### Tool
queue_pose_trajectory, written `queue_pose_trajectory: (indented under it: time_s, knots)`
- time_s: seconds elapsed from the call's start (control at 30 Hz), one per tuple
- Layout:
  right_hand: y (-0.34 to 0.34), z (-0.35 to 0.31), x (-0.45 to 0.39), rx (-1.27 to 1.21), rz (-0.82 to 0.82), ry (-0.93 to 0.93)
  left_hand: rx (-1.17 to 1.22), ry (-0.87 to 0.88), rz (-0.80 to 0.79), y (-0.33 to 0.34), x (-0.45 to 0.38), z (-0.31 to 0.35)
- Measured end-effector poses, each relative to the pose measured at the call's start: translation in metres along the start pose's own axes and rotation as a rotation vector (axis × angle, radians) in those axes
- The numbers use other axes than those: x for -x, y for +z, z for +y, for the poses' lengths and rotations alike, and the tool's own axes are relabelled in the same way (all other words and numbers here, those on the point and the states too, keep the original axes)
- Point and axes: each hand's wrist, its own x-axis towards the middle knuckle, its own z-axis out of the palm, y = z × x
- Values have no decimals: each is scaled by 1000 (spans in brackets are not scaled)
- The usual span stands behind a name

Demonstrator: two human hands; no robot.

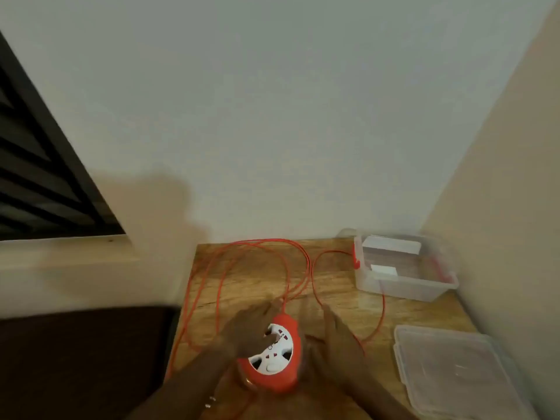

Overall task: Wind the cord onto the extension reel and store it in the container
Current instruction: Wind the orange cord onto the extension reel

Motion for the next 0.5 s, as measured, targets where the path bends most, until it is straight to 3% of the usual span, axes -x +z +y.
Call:
queue_pose_trajectory:
  time_s: [0.1, 0.2, 0.37, 0.5]
  knots:
    - [21, -16, 11, -395, -202, 65, 152, -21, -1, 10, -1, -11]
    - [37, -20, 14, -643, -147, 113, 246, -26, 38, 18, -2, -13]
    - [11, -23, -3, -765, -48, 150, 497, -35, 135, 7, 0, -10]
    - [-41, -29, -21, -741, -24, 53, 777, -61, 293, -20, -1, 7]
